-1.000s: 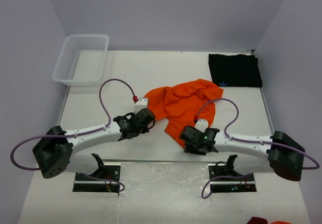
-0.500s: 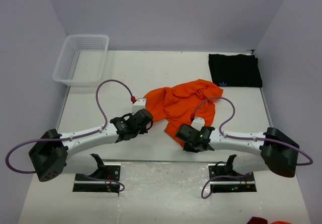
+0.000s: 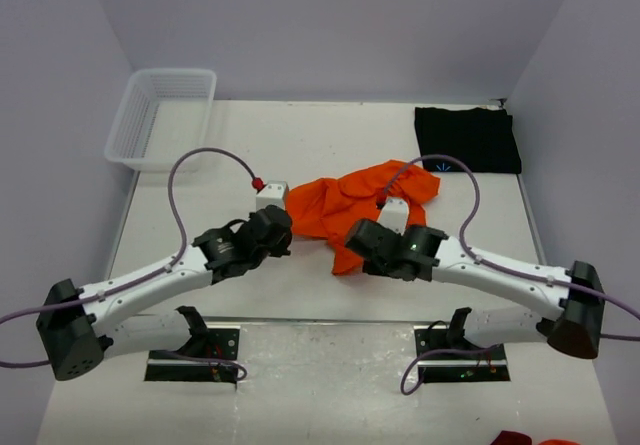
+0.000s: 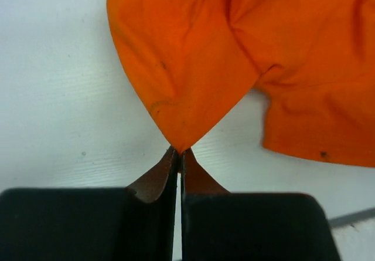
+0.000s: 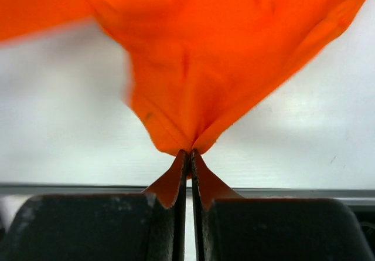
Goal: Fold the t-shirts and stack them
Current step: Flatten out the tshirt
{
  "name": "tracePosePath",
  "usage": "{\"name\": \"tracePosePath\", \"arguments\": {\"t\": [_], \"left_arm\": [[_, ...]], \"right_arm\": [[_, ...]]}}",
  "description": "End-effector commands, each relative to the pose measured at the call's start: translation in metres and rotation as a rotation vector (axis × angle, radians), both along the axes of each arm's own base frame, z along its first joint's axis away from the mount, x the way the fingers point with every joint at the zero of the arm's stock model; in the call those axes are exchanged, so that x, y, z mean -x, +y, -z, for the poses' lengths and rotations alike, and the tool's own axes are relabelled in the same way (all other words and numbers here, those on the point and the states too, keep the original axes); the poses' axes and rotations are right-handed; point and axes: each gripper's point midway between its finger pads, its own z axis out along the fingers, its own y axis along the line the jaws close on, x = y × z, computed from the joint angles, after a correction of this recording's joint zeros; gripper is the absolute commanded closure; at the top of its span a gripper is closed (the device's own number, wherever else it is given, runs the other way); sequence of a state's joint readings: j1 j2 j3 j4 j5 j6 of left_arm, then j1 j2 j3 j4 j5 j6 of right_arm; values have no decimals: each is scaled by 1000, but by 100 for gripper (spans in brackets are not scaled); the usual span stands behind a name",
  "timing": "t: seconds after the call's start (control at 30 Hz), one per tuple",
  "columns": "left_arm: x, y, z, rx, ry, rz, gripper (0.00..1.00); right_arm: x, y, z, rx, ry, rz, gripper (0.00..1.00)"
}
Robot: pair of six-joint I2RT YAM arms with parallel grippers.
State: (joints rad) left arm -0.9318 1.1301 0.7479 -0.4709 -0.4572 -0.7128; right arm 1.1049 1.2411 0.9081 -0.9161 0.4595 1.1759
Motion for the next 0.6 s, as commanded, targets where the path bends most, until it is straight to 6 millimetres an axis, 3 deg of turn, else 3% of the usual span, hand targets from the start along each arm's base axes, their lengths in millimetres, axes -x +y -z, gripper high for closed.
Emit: {"name": "tracePosePath", "arguments": {"t": [0.0,0.03,0.1,0.13,0.2,0.23,0.3,0.4,0.57], "left_arm": [[-12,-4,-117,134,-203,32,100],[-14,2,-137,136,-237,13,100],[-15,12,-169,125,-284,5,100],[-15,22,-197,127,-322,-25,100],[-14,35,-223,126,-369,-45,100],[-13,44,-245,134,-403,-67,100],[-9,57,-273,153,-443,-91,100],[-1,76,-307,179,-503,-111,100],[21,104,-352,279,-600,-98,100]], "right_arm": [[-34,-36,-119,75,-282,-38,100],[-45,-34,-169,3,-362,-23,100],[-51,-48,-214,41,-441,-82,100],[-58,-55,-253,0,-517,-64,100],[-65,-67,-285,52,-586,-110,100],[-69,-77,-312,74,-644,-119,100],[-70,-87,-339,88,-705,-115,100],[-60,-113,-401,26,-841,-87,100],[-38,-140,-449,-22,-960,-141,100]]}}
